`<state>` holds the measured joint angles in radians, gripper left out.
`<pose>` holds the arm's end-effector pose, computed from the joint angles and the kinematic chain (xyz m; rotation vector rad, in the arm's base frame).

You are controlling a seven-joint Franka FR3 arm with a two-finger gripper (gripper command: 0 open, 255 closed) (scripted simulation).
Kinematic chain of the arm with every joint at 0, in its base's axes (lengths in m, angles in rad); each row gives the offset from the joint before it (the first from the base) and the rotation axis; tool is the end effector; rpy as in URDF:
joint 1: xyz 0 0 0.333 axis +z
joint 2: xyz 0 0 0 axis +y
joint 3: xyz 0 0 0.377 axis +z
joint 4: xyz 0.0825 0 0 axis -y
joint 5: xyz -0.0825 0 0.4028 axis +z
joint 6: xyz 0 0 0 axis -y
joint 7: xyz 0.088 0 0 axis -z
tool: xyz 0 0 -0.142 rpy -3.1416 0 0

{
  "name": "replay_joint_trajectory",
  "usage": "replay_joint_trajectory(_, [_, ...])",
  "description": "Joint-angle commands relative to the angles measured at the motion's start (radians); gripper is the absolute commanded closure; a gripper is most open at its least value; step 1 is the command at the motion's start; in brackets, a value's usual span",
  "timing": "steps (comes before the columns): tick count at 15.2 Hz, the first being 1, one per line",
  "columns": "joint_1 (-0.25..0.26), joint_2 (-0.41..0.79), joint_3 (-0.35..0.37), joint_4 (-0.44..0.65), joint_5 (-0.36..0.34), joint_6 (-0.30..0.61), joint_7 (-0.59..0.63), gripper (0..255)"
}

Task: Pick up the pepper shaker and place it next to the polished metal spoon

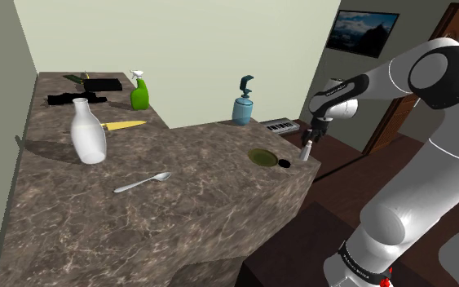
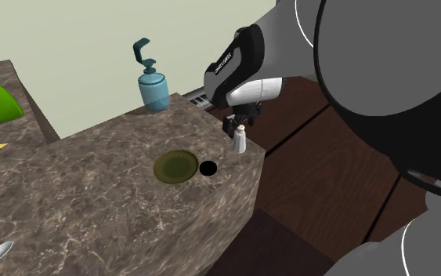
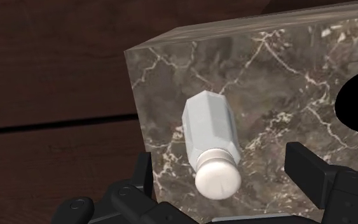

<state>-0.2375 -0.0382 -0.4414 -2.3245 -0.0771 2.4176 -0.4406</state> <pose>0.4125 -0.3364 0.3797 3.0253 -0.2800 0.1340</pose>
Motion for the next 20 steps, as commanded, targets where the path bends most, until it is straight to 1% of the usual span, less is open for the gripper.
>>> replay_joint_trajectory(1, [0.000,0.009,-0.001,-0.004,0.005,0.013,-0.003,0])
replay_joint_trajectory(7, [0.000,0.009,-0.001,-0.004,0.005,0.013,-0.003,0])
replay_joint_trajectory(8, [0.000,0.009,-0.001,-0.004,0.005,0.013,-0.003,255])
replay_joint_trajectory(17, [0.000,0.009,-0.001,-0.004,0.005,0.013,-0.003,255])
replay_joint_trajectory(20, [0.000,-0.018,0.001,0.013,-0.009,-0.029,0.006,255])
